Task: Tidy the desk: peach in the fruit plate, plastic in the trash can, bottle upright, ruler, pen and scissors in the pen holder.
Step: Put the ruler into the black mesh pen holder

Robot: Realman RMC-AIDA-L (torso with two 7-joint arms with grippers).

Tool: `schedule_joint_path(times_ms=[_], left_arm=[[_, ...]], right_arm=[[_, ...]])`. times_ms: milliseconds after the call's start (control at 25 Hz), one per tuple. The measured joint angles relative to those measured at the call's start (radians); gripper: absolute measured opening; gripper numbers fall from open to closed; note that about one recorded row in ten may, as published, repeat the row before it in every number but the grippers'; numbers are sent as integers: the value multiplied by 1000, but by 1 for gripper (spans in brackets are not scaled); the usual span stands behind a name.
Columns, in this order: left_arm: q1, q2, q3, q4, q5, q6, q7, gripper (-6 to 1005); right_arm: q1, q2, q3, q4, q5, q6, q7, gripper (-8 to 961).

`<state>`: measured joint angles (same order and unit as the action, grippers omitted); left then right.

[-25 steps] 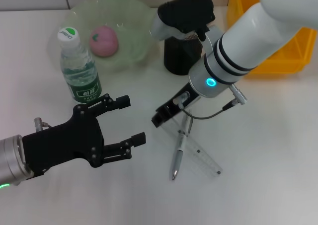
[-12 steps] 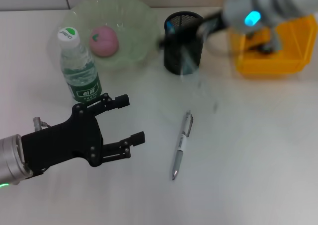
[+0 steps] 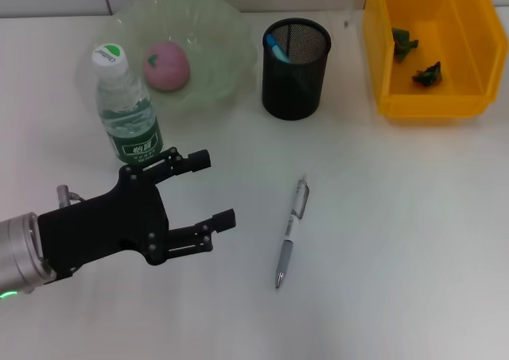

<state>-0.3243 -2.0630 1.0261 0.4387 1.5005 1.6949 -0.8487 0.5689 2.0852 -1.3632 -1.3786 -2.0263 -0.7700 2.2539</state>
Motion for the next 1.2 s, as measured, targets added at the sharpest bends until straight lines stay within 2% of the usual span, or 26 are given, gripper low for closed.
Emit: schedule_joint_path(times_ms=[40, 80, 200, 240, 280, 400, 440, 480, 520, 600, 720, 1200], left_arm=[[-1, 0, 0, 0, 0, 0, -1, 835], [-2, 0, 0, 0, 0, 0, -1, 835], [-4, 0, 0, -1, 0, 0, -1, 835], [-5, -1, 1, -2, 0, 0, -2, 835], [-6, -2, 1, -2, 0, 0, -3, 835], [-6, -2, 2, -2, 0, 0, -3, 835], [-6, -2, 3, -2, 1, 0, -5, 835], [-7, -2, 3, -2, 1, 0, -6, 835], [-7, -2, 3, -2, 1, 0, -6, 835], [-7, -2, 3, -2, 1, 1, -7, 835], [-6, -1, 3, -2, 1, 3, -7, 835], [-1, 0, 4, 0, 1, 4, -7, 835]], right_arm=[[-5, 1, -18, 62, 120, 69, -139, 371], [-5, 1, -18, 62, 120, 69, -139, 371], [-1, 2, -64, 180, 340, 155, -405, 372], [5, 3, -93, 253, 493, 197, -581, 372], [5, 3, -93, 253, 493, 197, -581, 372], [23, 4, -106, 347, 708, 212, -790, 373], [39, 4, -106, 404, 824, 207, -902, 373], [39, 4, -106, 404, 824, 207, -902, 374], [58, 3, -106, 458, 921, 199, -998, 374], [66, 3, -104, 480, 950, 195, -1030, 374], [110, 4, -99, 598, 1045, 164, -1147, 375], [165, 6, -104, 778, 1128, 122, -1280, 378]])
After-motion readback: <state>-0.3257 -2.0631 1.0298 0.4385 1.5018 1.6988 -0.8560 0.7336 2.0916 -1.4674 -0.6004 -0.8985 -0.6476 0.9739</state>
